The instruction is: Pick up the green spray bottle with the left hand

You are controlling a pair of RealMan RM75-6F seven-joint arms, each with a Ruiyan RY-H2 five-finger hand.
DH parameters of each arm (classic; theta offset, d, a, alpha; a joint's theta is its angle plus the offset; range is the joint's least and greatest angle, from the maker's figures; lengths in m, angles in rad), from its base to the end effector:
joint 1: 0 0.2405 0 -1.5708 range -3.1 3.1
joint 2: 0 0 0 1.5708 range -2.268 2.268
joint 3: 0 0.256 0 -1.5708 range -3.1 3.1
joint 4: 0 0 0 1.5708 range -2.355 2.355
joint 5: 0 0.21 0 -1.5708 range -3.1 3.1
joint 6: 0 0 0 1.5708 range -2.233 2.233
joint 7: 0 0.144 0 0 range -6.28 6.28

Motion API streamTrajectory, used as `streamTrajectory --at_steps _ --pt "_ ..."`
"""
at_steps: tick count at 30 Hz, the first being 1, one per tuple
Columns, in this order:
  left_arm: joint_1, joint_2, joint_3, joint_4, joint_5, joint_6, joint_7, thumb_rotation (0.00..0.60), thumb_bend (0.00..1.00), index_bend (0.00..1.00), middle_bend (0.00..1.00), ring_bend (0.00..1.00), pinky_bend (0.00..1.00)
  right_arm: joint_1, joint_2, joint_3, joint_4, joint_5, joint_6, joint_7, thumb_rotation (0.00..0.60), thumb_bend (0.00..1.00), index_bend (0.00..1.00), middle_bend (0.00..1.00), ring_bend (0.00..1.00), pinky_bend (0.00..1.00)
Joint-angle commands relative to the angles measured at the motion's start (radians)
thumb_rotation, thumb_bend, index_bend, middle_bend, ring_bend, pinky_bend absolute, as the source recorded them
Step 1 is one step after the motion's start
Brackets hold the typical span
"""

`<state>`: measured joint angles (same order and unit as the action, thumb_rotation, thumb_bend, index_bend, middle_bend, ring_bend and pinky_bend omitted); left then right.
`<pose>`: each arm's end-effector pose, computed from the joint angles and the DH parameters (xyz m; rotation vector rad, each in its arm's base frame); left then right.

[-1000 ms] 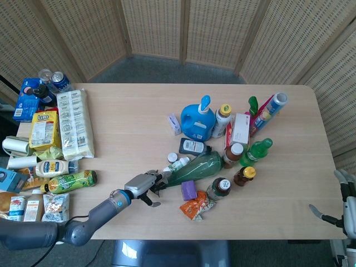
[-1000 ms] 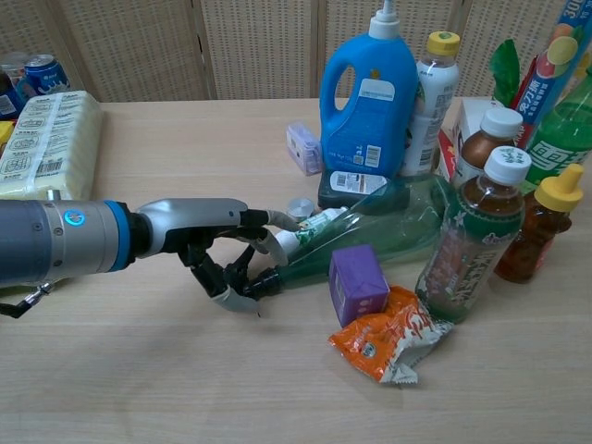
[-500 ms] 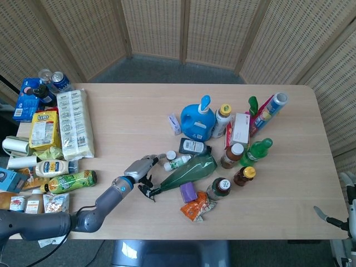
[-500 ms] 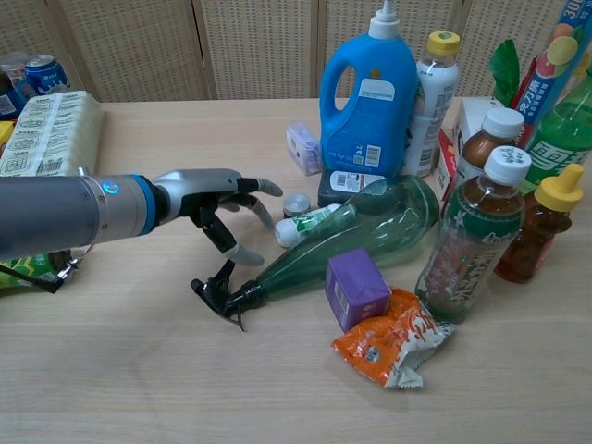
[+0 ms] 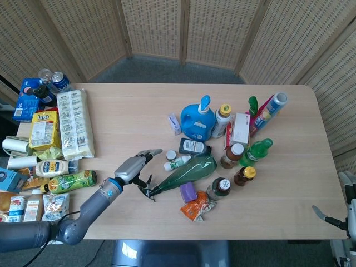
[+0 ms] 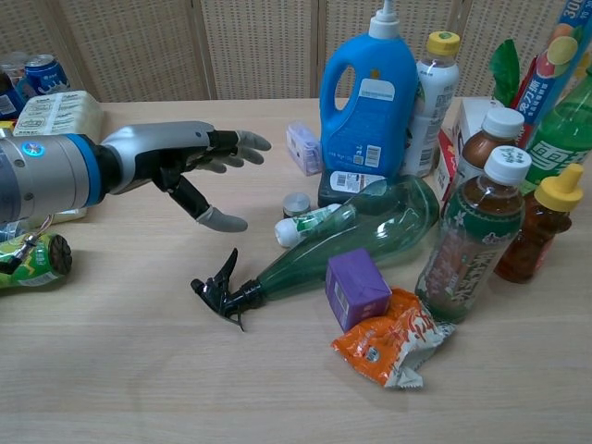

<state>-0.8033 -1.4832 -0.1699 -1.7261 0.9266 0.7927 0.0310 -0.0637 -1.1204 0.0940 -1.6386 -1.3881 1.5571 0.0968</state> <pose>-0.1073 0.3048 -0.0333 -1.8783 -1.6245 -1.0234 -0.3373 -0.1398 0.1779 1.0930 -1.0213 0.9026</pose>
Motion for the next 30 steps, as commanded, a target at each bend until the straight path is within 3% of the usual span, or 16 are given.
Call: streamTrajectory --at_steps 1,8,15,23,30 --pt "0.019 0.026 0.026 -0.059 0.068 -0.026 -0.038 0.600 0.28 0.00 0.06 0.05 0.00 -0.001 0.000 0.000 0.000 -0.001 0.001 0.001 0.491 0.04 0.00 0.00 0.00 0.00" --pt "-0.006 0.030 0.072 -0.094 0.145 -0.136 -0.068 0.600 0.28 0.00 0.09 0.07 0.00 -0.005 -0.002 0.000 0.001 -0.002 0.004 0.004 0.493 0.04 0.00 0.00 0.00 0.00" --pt "-0.033 -0.014 0.101 -0.064 0.129 -0.203 -0.084 0.600 0.28 0.00 0.09 0.08 0.00 -0.011 0.000 0.002 0.006 -0.002 0.010 0.013 0.490 0.04 0.00 0.00 0.00 0.00" --pt "-0.058 -0.069 0.134 0.006 0.055 -0.223 -0.066 0.600 0.28 0.00 0.09 0.08 0.00 -0.022 0.000 -0.001 0.014 -0.006 0.020 0.027 0.489 0.04 0.00 0.00 0.00 0.00" --pt "-0.036 -0.042 0.142 0.002 0.017 -0.156 -0.055 0.600 0.28 0.00 0.09 0.08 0.00 -0.026 0.002 -0.001 0.015 -0.011 0.024 0.032 0.495 0.03 0.00 0.00 0.00 0.00"
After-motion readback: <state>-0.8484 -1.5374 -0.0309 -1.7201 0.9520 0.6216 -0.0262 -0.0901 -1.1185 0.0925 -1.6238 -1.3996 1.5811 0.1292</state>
